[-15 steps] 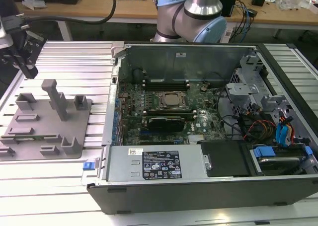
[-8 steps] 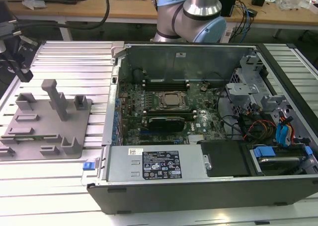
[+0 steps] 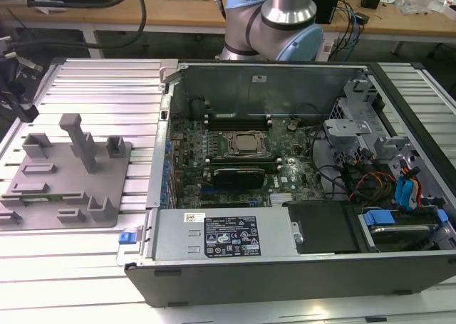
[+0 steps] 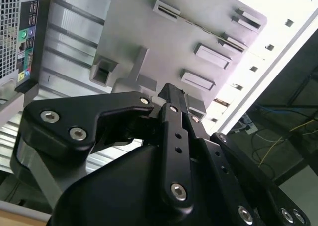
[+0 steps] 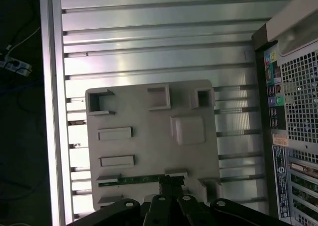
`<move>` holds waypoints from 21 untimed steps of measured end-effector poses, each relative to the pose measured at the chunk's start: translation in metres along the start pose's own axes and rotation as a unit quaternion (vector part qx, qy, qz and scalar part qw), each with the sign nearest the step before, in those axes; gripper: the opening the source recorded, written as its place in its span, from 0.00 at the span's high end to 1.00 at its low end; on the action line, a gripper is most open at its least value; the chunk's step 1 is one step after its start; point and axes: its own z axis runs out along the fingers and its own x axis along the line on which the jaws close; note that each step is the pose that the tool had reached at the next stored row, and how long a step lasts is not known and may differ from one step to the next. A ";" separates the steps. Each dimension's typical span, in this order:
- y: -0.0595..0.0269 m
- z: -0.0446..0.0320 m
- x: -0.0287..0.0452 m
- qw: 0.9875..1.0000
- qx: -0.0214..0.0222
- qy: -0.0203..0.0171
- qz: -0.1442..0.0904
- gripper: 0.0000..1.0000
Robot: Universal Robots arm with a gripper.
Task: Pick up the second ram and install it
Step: 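Reach for the second ram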
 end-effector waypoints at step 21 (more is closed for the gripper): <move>-0.0213 0.0339 0.0267 1.000 0.000 0.000 0.000 0.92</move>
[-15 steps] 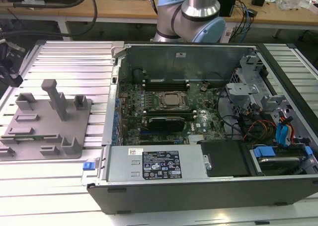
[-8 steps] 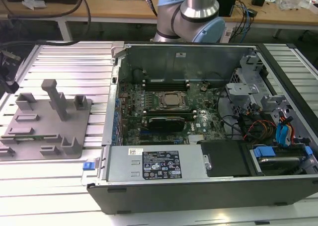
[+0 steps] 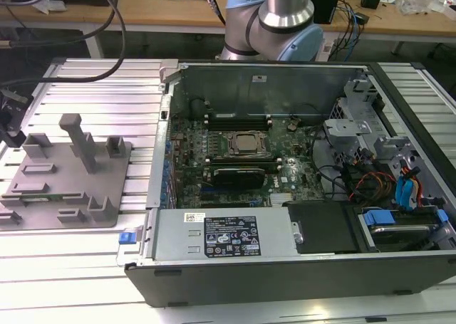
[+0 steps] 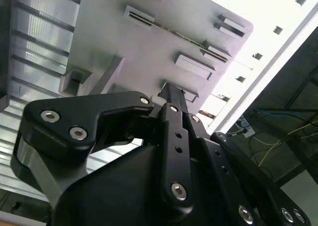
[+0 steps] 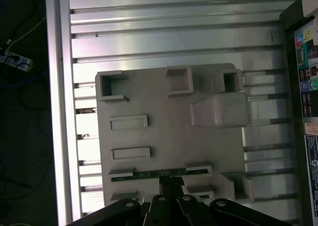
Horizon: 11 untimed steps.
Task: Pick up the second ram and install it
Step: 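Reach for the second ram, then pick up the second ram and move it above second insertion slot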
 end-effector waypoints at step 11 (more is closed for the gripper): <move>-0.0001 0.0000 0.0003 1.000 0.000 0.000 0.000 0.92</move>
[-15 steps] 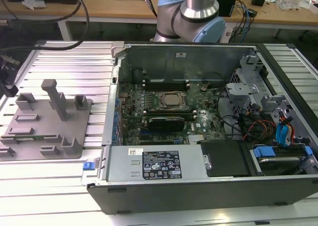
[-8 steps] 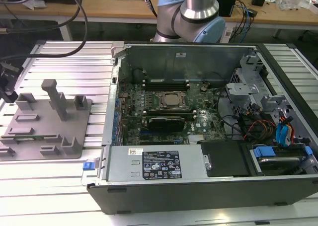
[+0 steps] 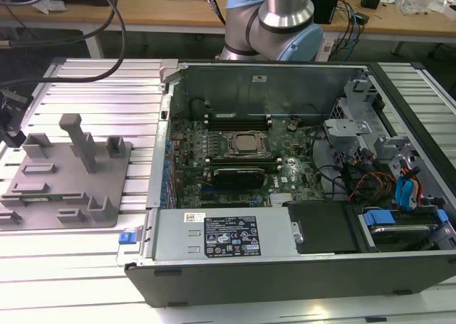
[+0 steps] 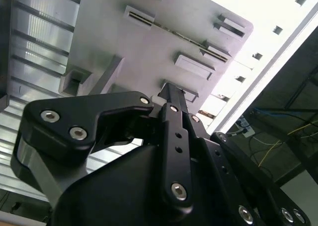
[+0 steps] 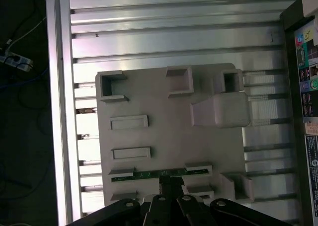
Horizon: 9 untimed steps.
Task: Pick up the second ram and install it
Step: 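Pick up the second ram and move it above second insertion slot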
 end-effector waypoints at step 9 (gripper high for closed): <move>0.0000 0.0000 0.0002 0.998 -0.002 0.003 -0.065 0.92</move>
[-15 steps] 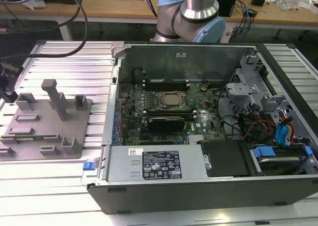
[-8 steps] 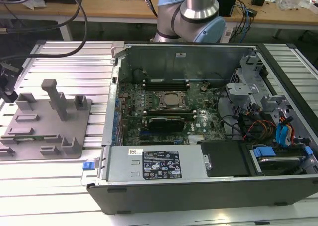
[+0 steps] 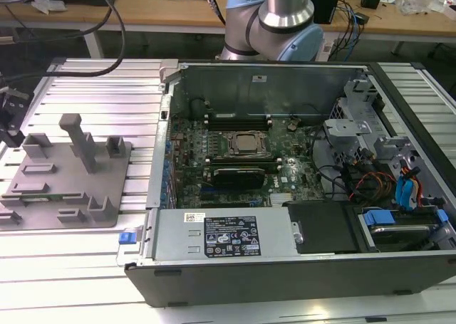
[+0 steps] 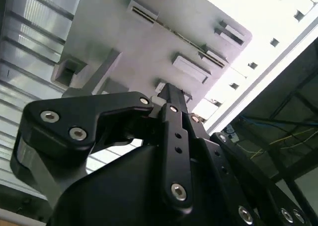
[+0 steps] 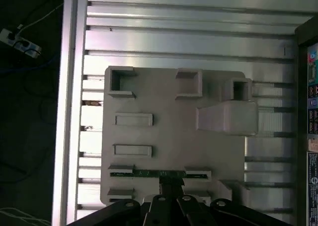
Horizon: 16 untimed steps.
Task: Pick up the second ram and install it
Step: 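Pick up the second ram and move it above second insertion slot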
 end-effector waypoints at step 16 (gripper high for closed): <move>0.0000 0.0006 0.0000 0.966 -0.006 0.012 -0.259 0.92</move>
